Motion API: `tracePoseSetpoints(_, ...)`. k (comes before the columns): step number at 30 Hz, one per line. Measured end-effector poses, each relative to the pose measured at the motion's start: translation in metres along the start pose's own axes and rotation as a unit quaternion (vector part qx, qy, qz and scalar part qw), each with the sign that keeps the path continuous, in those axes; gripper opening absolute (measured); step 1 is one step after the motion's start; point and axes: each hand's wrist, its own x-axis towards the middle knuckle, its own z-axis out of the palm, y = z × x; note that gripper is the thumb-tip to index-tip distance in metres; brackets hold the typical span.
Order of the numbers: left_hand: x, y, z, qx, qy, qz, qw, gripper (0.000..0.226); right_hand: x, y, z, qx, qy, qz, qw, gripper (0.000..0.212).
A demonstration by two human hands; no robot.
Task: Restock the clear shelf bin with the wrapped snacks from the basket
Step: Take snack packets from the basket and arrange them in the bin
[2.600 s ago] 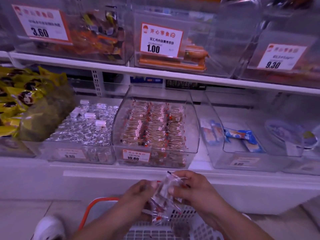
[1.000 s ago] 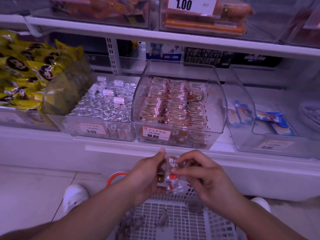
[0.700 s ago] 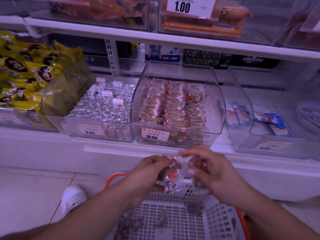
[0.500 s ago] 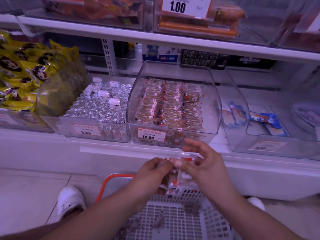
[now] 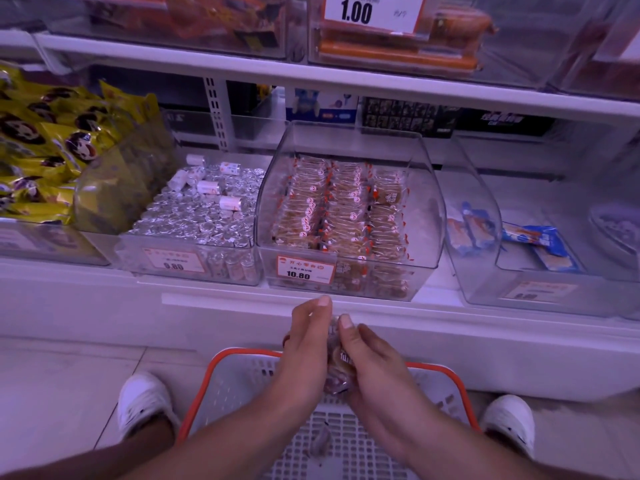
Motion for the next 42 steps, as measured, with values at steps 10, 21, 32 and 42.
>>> tracePoseSetpoints(10, -0.004, 0.009, -0.002, -0.070, -0.041, -0.064, 0.995, 0.058, 0.002, -0.011, -0.013, -0.162, -0.011, -0.191, 0.968, 0.090)
tracePoseSetpoints(21, -0.015, 0.015, 0.012, -0.155, -0.095, -0.068, 0.981, 0.084, -0.002, -0.018, -0.004, -0.239, 0.004, -0.236, 0.942, 0.080)
tracePoseSetpoints(32, 0.010, 0.016, 0.012, -0.097, -0.011, 0.016, 0.995, 0.076, -0.007, -0.024, 0.008, -0.013, 0.011, -0.059, 0.998, 0.033)
tracePoseSetpoints(42, 0.000, 0.023, 0.003, -0.058, -0.018, 0.091, 0.994, 0.028, -0.002, -0.037, -0.002, 0.151, -0.045, 0.015, 0.987, 0.048)
